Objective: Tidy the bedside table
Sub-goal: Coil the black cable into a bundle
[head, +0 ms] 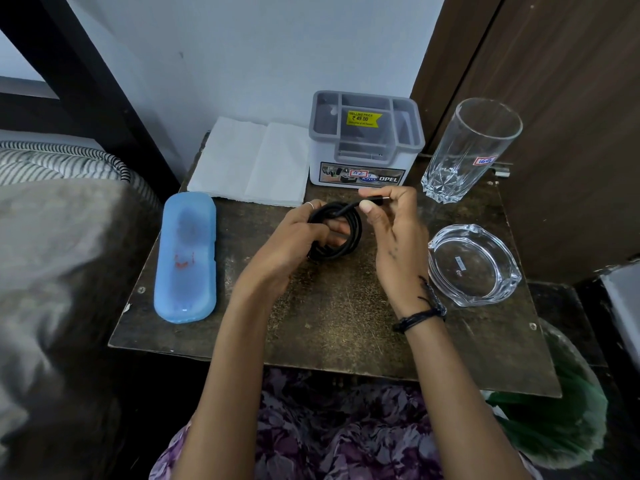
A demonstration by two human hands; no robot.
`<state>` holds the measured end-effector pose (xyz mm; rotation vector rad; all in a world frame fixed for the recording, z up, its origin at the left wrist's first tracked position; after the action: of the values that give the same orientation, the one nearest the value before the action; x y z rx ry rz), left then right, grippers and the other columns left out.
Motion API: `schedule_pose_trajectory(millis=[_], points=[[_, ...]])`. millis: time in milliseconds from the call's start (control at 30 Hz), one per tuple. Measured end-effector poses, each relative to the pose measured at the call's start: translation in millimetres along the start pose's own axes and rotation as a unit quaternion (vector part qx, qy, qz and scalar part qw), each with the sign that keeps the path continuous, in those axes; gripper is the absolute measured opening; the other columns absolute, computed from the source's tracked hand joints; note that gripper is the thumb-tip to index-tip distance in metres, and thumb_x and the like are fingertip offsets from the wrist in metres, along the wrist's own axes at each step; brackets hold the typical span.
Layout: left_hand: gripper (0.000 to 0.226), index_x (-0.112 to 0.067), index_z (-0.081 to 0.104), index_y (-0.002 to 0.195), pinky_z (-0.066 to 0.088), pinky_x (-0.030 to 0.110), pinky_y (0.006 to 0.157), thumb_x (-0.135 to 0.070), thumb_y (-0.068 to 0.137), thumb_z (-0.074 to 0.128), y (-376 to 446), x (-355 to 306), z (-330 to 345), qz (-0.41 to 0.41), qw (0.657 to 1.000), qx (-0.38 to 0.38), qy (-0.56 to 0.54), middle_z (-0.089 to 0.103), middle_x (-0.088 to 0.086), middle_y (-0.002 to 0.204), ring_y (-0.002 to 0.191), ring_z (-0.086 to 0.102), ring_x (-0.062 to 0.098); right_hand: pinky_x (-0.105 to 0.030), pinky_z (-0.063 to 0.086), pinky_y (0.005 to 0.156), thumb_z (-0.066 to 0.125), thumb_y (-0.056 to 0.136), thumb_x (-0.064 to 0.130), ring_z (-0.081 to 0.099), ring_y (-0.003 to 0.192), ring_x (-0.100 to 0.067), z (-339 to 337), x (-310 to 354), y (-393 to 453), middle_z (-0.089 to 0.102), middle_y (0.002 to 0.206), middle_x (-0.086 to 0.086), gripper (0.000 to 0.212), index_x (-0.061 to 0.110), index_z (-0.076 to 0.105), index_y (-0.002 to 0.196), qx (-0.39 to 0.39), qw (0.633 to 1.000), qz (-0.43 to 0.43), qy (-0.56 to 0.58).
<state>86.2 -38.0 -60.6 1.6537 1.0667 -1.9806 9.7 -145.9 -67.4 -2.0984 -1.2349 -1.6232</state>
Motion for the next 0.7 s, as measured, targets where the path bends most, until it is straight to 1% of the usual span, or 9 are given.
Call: schedule_pose_trajectory(millis=[33, 133, 233, 333, 433, 500, 533, 600, 700], points=[[0.028, -0.013, 0.057, 0.085, 0.044, 0.021, 0.066, 0.012, 0.081, 0.045, 1, 1, -1, -0.003, 1.0, -0.004, 0.001, 0.068, -0.012, 0.058, 0.058, 0.063, -0.001, -0.026, 0.052, 0.082, 0.052, 0.094, 0.023, 0.063, 0.095, -0.007, 1, -1, 1, 0.066, 0.1, 0.005, 0.007, 0.022, 0.047, 0.099, 0.012, 1.0, 0.011, 0.021], [0.024, -0.006, 0.058, 0.097, 0.047, 0.017, 0.063, 0.011, 0.083, 0.047, 2, 3, -3, 0.01, 1.0, -0.017, 0.009, 0.067, -0.013, 0.057, 0.058, 0.063, -0.002, -0.04, 0.055, 0.084, 0.055, 0.092, 0.02, 0.066, 0.093, -0.008, 1, 0, 1, 0.067, 0.092, 0.008, 0.019, 0.035, 0.044, 0.093, 0.031, 0.998, 0.021, 0.053], [0.024, -0.003, 0.056, 0.101, 0.049, 0.01, 0.058, 0.012, 0.084, 0.049, 2, 3, -3, 0.051, 0.998, -0.042, 0.016, 0.066, -0.009, 0.063, 0.059, 0.062, -0.003, -0.042, 0.055, 0.084, 0.057, 0.09, 0.019, 0.068, 0.091, -0.012, 0, 3, 1, 0.068, 0.09, 0.006, 0.019, 0.035, 0.047, 0.091, 0.035, 0.996, 0.014, 0.083], [0.021, -0.008, 0.054, 0.093, 0.048, 0.017, 0.066, 0.01, 0.084, 0.047, 3, 3, 0, 0.084, 0.993, -0.073, 0.041, 0.06, 0.0, 0.077, 0.071, 0.059, 0.005, -0.037, 0.055, 0.082, 0.059, 0.087, 0.022, 0.067, 0.089, -0.012, -1, 6, 2, 0.067, 0.088, 0.006, 0.016, 0.034, 0.05, 0.091, 0.026, 0.993, 0.006, 0.111], [0.021, -0.009, 0.056, 0.094, 0.05, 0.018, 0.064, 0.006, 0.086, 0.043, 2, 2, 3, 0.097, 0.991, -0.087, 0.042, 0.064, -0.003, 0.077, 0.07, 0.063, 0.004, -0.018, 0.049, 0.075, 0.062, 0.086, 0.013, 0.062, 0.082, 0.0, -1, 11, 1, 0.064, 0.086, 0.008, 0.021, 0.031, 0.052, 0.09, 0.018, 0.989, 0.014, 0.147], [0.023, -0.012, 0.057, 0.094, 0.055, 0.028, 0.074, 0.004, 0.086, 0.042, 2, 3, 5, 0.111, 0.987, -0.102, 0.048, 0.066, -0.004, 0.081, 0.08, 0.064, 0.01, -0.01, 0.046, 0.071, 0.063, 0.085, 0.006, 0.059, 0.079, 0.005, -1, 14, 1, 0.062, 0.085, 0.008, 0.024, 0.027, 0.054, 0.088, 0.011, 0.984, 0.027, 0.178], [0.024, -0.013, 0.058, 0.095, 0.055, 0.035, 0.08, 0.003, 0.086, 0.042, 2, 3, 6, 0.117, 0.986, -0.109, 0.052, 0.066, -0.003, 0.083, 0.085, 0.064, 0.014, -0.01, 0.045, 0.07, 0.064, 0.084, 0.004, 0.059, 0.078, 0.005, 0, 15, 1, 0.062, 0.084, 0.006, 0.024, 0.026, 0.055, 0.088, 0.004, 0.981, 0.036, 0.193], [0.026, -0.013, 0.056, 0.1, 0.053, 0.042, 0.087, 0.002, 0.085, 0.042, 1, 4, 8, 0.123, 0.984, -0.117, 0.051, 0.068, 0.0, 0.091, 0.091, 0.064, 0.018, -0.012, 0.047, 0.071, 0.067, 0.081, 0.004, 0.06, 0.078, 0.001, 2, 15, 0, 0.063, 0.084, 0.002, 0.023, 0.023, 0.056, 0.089, -0.016, 0.971, 0.062, 0.229], [0.034, -0.014, 0.055, 0.106, 0.052, 0.042, 0.091, 0.004, 0.081, 0.041, 0, 2, 11, 0.13, 0.984, -0.119, 0.039, 0.068, 0.004, 0.103, 0.099, 0.063, 0.018, -0.013, 0.048, 0.072, 0.069, 0.08, 0.005, 0.061, 0.078, -0.001, 3, 13, 1, 0.065, 0.085, -0.001, 0.019, 0.019, 0.063, 0.09, -0.033, 0.961, 0.091, 0.259]])
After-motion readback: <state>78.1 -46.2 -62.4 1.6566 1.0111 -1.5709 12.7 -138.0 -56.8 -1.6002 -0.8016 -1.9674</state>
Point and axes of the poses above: each hand's wrist, its own y-axis towards the middle knuckle, its own z-axis out of the palm, x = y × z, the point moved 2 cm from there along y, towards the middle knuckle
